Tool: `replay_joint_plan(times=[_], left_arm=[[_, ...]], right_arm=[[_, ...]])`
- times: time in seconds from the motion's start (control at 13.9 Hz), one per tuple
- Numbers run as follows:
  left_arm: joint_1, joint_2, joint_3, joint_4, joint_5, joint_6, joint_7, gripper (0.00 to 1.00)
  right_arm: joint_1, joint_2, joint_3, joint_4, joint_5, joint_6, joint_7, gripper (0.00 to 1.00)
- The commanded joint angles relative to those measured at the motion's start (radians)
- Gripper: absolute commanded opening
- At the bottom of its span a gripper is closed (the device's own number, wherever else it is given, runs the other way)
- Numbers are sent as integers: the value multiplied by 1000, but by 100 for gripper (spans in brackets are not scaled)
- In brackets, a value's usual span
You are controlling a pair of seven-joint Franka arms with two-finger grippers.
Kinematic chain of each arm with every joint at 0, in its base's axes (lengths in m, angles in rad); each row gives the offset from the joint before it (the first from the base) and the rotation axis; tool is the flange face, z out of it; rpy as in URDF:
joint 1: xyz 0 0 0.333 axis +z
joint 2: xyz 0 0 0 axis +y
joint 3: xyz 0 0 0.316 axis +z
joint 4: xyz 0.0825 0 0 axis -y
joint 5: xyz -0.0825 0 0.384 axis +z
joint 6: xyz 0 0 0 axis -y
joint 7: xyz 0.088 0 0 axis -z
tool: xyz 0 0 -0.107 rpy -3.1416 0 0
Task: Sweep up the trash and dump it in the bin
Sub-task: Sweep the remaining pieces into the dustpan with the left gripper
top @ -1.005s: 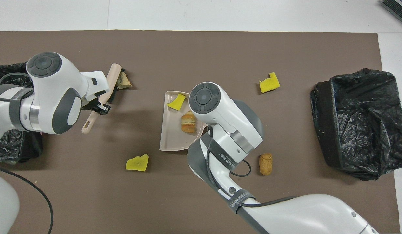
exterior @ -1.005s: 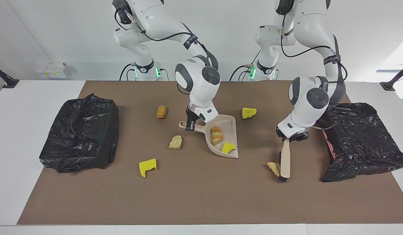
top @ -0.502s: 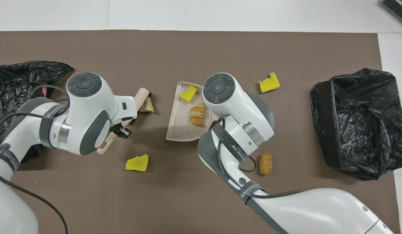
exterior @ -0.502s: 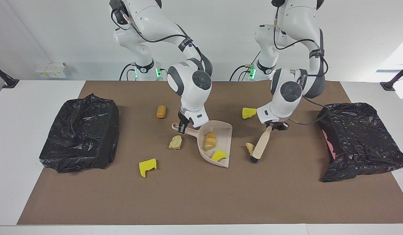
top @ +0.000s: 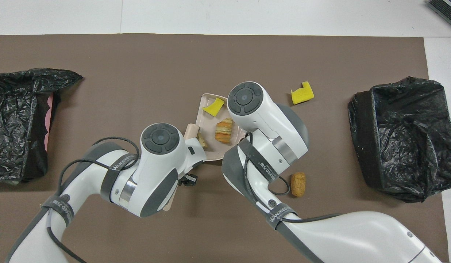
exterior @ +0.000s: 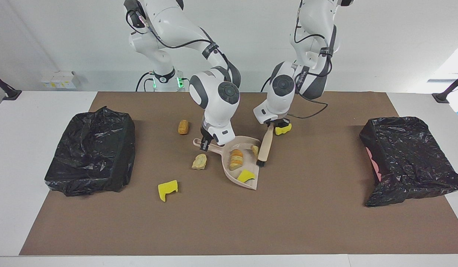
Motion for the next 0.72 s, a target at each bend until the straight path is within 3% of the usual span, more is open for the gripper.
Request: replay_joint_plan(times=[0.0, 0.36, 0.65], left_arm=[[-18, -64, 18, -15, -67, -36, -219, 0], [-6, -145, 21, -12, -75, -131, -465, 0], [-18, -190, 21, -69, -75, -172, -836, 0]], right_arm=[[-6, -12, 12, -1, -14, -30, 13, 0], [-6, -13, 12, 0, -14, -30, -33, 0], [-1, -18, 10, -1, -15, -38, -41, 0]])
